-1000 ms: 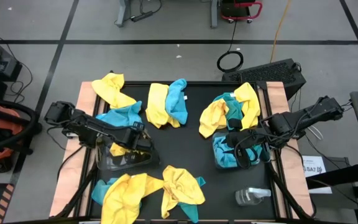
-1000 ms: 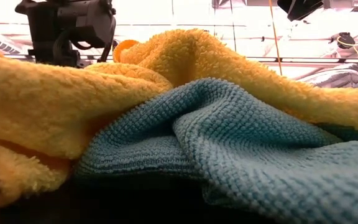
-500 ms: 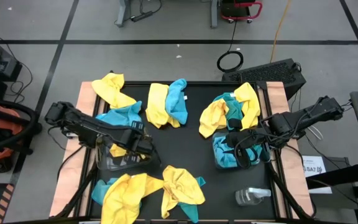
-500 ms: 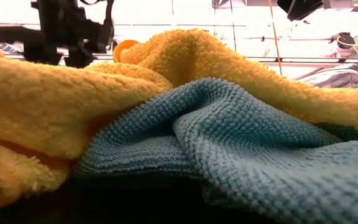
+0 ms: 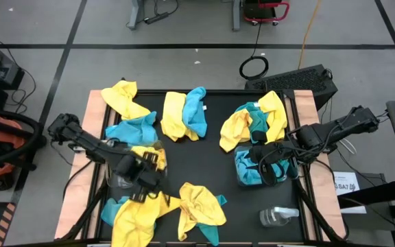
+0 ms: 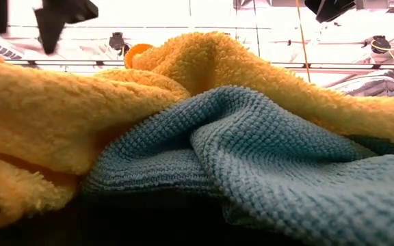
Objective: Sort microfiber towel by color & place in baskets
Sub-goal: Put the yellow microfiber towel into the left transparent bin
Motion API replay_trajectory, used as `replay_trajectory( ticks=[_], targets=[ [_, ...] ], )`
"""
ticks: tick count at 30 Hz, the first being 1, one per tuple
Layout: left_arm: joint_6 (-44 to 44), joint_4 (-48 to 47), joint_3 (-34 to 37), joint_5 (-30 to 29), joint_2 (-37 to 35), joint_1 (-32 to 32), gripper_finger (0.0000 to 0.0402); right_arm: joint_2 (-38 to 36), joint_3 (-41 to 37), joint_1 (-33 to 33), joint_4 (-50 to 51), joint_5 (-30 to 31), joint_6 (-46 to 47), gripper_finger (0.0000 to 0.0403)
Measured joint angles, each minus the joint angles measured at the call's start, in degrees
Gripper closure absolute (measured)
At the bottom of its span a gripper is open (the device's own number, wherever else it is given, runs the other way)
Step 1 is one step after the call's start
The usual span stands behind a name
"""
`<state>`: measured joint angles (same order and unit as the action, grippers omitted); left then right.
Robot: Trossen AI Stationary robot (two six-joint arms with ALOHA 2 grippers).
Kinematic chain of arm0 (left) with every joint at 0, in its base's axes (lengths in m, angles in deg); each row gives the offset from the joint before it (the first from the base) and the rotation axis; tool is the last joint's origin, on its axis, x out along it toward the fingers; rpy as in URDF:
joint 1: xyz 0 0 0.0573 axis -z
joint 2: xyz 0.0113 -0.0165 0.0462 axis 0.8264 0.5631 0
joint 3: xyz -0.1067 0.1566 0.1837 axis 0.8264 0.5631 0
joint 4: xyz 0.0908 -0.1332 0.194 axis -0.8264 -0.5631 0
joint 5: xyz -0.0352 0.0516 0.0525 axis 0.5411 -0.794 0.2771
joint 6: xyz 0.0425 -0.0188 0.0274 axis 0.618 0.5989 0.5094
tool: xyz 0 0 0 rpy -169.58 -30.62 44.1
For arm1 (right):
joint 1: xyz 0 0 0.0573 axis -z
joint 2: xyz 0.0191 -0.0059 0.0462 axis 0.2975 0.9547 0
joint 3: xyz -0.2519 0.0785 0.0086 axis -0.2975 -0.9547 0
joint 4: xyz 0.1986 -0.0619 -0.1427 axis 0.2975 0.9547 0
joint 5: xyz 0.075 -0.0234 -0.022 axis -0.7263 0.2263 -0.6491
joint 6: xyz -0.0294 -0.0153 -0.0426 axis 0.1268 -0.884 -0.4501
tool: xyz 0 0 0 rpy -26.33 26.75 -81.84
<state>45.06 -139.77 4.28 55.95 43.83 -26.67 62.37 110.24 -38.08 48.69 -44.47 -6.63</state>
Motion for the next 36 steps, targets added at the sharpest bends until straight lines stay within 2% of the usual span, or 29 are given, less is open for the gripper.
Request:
replay_trajectory(
  ticks=[6, 9, 12, 16, 25, 33, 36],
  targets=[
    [-4.9, 9.8, -0.1, 0.1, 0.0, 7.8, 0.0151, 0.0, 0.0, 0.0, -0.5, 0.0, -0.1, 0.0232],
    [-5.1, 14.6, 0.6, -1.9, 0.5, 11.5, 0.0151, 0.0, 0.0, 0.0, -0.7, 0.1, -0.4, 0.0232],
    [-8.1, 15.2, 0.7, -5.1, 2.0, 14.7, 0.0151, 0.0, 0.0, 0.0, -1.4, 0.2, -1.0, 0.0232],
    [-12.7, 15.1, 0.7, -5.5, 4.6, 17.6, 0.0151, 0.0, 0.0, 0.0, -2.1, 1.3, -2.0, 0.0232],
    [-20.0, 15.9, 0.7, -4.4, 10.3, 20.0, 0.015, 0.0, 0.0, 0.0, -2.1, 1.5, -2.4, 0.0232],
    [-20.0, 15.7, 0.8, -7.6, 16.8, 19.5, 0.0104, 0.0, 0.0, 0.0, -2.1, 1.5, -2.4, 0.0232],
    [-20.0, 15.6, 0.8, -7.8, 19.6, 18.7, 0.0101, 0.0, 0.0, 0.0, -2.1, 1.5, -2.4, 0.0232]
  ],
)
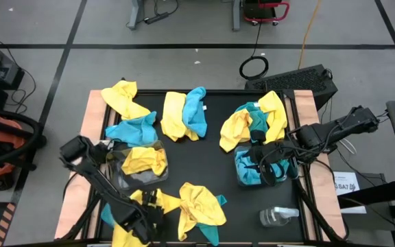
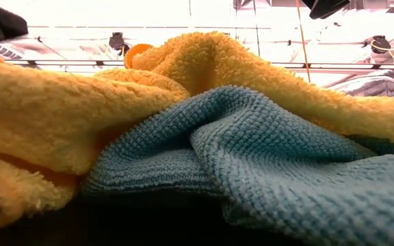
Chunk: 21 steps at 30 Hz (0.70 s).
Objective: Sort microfiber towel by color & place in baskets
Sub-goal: Put the yellow microfiber towel into the left transparent bin
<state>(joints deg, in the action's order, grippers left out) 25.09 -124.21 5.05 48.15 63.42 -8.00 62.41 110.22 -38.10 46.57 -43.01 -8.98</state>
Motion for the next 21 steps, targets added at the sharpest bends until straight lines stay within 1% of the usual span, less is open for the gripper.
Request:
replay_trajectory(
  ticks=[2, 4, 7, 10, 13, 14, 15, 18, 21],
  targets=[
    [0.0, -0.2, 0.0, 1.1, 2.2, -0.6, 0.0106, 0.0, 0.0, 0.0, 0.0, 0.0, 0.0, 0.0232],
    [0.2, -0.3, 0.0, 3.1, 3.9, -0.9, 0.012, 0.0, 0.0, 0.0, 0.0, 0.0, 0.1, 0.0232],
    [1.8, 0.2, -0.2, 5.6, 5.0, -1.3, 0.0165, 0.0, 0.0, 0.0, -0.1, 0.0, 0.3, 0.0232],
    [3.2, 0.8, -0.1, 6.2, 4.9, -1.3, 0.0249, 0.0, -1.1, 0.0, -1.6, 0.0, 0.5, 0.0232],
    [4.5, 0.5, 0.0, 6.6, 4.0, -1.3, 0.0355, 0.1, -2.7, -0.1, -2.9, -0.2, 0.4, 0.0232],
    [4.6, 0.4, 0.0, 6.6, 3.6, -1.3, 0.0374, 0.0, -3.4, -0.1, -3.7, -0.2, 0.4, 0.0232],
    [4.6, 0.4, 0.0, 6.6, 3.1, -1.3, 0.0381, 0.0, -4.1, -0.1, -4.2, -0.2, 0.3, 0.0232],
    [4.5, 0.4, 0.0, 6.6, 1.3, -1.3, 0.0379, 0.1, -5.6, -0.1, -4.3, -0.3, 0.4, 0.0232],
    [3.9, -0.3, -0.1, 6.6, -1.0, -1.3, 0.0384, 0.1, -6.2, -0.1, -4.4, -0.4, 1.1, 0.0232]
  ],
)
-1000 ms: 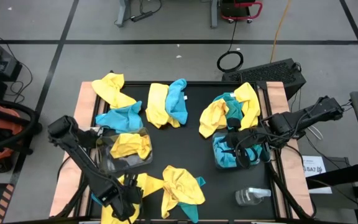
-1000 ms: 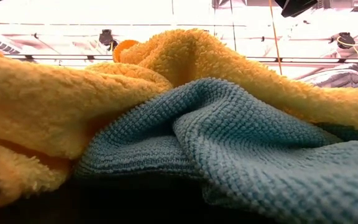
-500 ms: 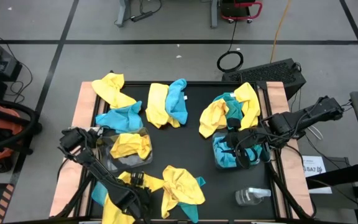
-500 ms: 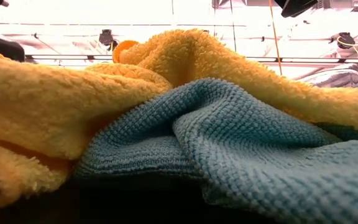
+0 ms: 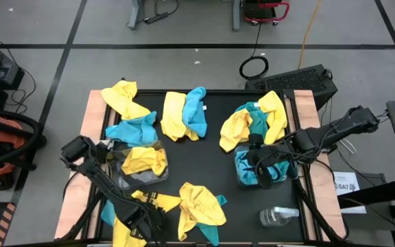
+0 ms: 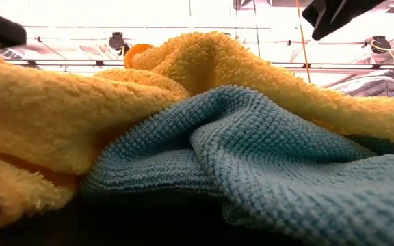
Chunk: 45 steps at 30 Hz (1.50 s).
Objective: Sort microfiber towel by color & place in baskets
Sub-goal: Put the yellow microfiber towel into the left transparent bin
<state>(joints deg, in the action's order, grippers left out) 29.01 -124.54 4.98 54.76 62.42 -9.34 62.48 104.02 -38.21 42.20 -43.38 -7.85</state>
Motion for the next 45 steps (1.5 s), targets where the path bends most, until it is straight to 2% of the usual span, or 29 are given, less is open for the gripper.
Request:
replay_trajectory(
  ticks=[9, 13, 18, 24, 29, 34, 45],
  targets=[
    [-5.5, -6.8, -2.5, -2.1, -9.8, -0.1, 0.0387, 0.0, 0.0, -0.6, 0.0, 0.0, -0.2, 0.0232],
    [-6.9, -12.7, -4.6, -6.7, -13.7, 0.2, 0.0387, 0.0, 0.0, -0.6, 0.0, 0.0, -0.4, 0.0232],
    [-6.9, -21.9, -8.5, -16.8, -16.9, 0.3, 0.0387, 0.0, 0.0, -0.6, 0.0, 0.0, -0.4, 0.0232],
    [-6.9, -34.4, -12.7, -33.7, -18.4, -0.2, 0.0387, 0.0, 0.0, -0.6, 0.0, 0.1, -0.7, 0.0232],
    [-1.0, -34.8, -13.0, -47.1, -19.7, -2.5, 0.0388, 0.0, 0.0, -0.6, 0.0, 0.2, -0.9, 0.0232],
    [5.7, -34.9, -13.0, -54.1, -19.6, -6.9, 0.0387, 0.0, 0.0, -0.6, -0.3, 0.2, -0.9, 0.0232],
    [18.3, -35.1, -12.9, -53.7, -19.6, -15.6, 0.0386, 0.0, 0.0, -0.6, -0.5, 0.2, -0.5, 0.0232]
  ],
)
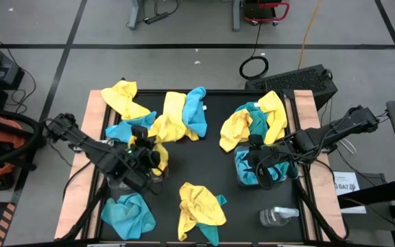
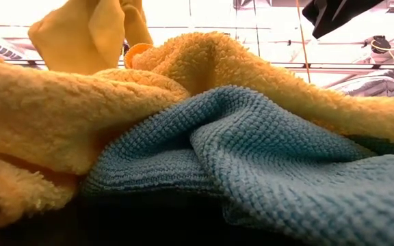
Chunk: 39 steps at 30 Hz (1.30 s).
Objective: Sort microfiber towel by color & place in baskets
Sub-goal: Put the yellow microfiber towel into the left transparent bin
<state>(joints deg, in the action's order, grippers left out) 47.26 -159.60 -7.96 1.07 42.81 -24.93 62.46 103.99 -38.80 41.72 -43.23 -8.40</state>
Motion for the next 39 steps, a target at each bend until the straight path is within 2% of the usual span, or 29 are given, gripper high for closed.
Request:
replay_trajectory(
  ticks=[3, 7, 13, 17, 21, 28, 39],
  targets=[
    [1.9, 0.0, 0.0, 2.5, 0.0, -2.0, 0.0385, 0.0, 0.0, 0.0, -0.1, 0.0, 0.0, 0.0232],
    [2.3, 0.0, 1.4, 12.0, 0.0, -4.3, 0.0384, 0.0, 0.0, 0.0, -0.2, 0.0, 0.1, 0.0232],
    [1.9, 0.5, 9.4, 25.8, 0.0, -4.8, 0.0384, 0.0, 0.0, 0.0, -0.9, 0.0, -0.8, 0.0232],
    [1.9, 2.2, 15.2, 31.7, 0.0, -4.8, 0.0384, 0.0, 0.0, 0.0, -1.8, 0.0, -1.5, 0.0232],
    [1.9, 5.3, 20.1, 35.9, 0.0, -4.8, 0.0384, 0.0, 0.0, 0.0, -2.1, 0.0, -1.6, 0.0232],
    [3.5, 16.2, 26.5, 42.7, 0.0, -4.9, 0.0384, 0.0, 0.0, 0.0, -2.1, 0.0, -1.5, 0.0232],
    [3.6, 24.3, 34.9, 45.8, 0.0, -5.0, 0.0381, 0.0, 0.0, 0.0, -3.0, 0.0, -1.8, 0.0232]
  ],
)
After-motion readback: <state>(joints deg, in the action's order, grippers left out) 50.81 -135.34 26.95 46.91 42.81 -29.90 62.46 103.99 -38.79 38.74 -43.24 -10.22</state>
